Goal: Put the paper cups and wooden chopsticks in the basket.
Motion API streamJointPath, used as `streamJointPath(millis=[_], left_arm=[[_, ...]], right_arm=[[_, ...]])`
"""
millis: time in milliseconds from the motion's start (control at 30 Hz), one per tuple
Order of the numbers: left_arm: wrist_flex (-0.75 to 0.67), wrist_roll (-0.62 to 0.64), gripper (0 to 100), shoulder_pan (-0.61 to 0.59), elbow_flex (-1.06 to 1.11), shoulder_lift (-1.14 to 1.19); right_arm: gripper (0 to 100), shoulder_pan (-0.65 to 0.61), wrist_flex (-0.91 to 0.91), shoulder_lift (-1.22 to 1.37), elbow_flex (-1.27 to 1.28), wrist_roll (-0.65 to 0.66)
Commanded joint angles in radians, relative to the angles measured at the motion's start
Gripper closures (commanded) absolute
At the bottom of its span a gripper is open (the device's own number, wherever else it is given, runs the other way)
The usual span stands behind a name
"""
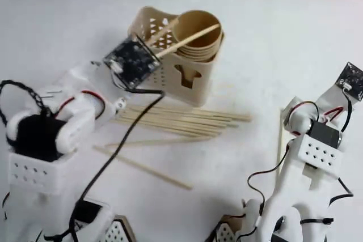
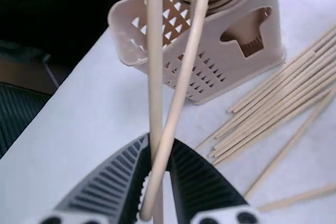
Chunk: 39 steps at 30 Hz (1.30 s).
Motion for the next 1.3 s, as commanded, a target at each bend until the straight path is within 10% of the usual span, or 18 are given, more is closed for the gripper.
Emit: streamJointPath(millis=[0, 800, 1000, 1267], left_arm=[[0.003, 0.081, 98, -0.004, -0.1, -0.028], [-0.035, 0.253, 98, -0.004, -0.112, -0.384], [-0.235, 0.356, 98, -0.004, 0.055, -0.407], [-0.848, 0.529, 98, -0.002, 0.41, -0.407]], right_arm=[[97.3, 0.012, -0.013, -0.015, -0.009, 0.012], [97.4, 0.012, -0.012, -0.015, -0.009, 0.014], [97.4, 0.012, -0.012, -0.015, -0.009, 0.014], [97.4, 0.01, -0.012, -0.015, -0.009, 0.014]])
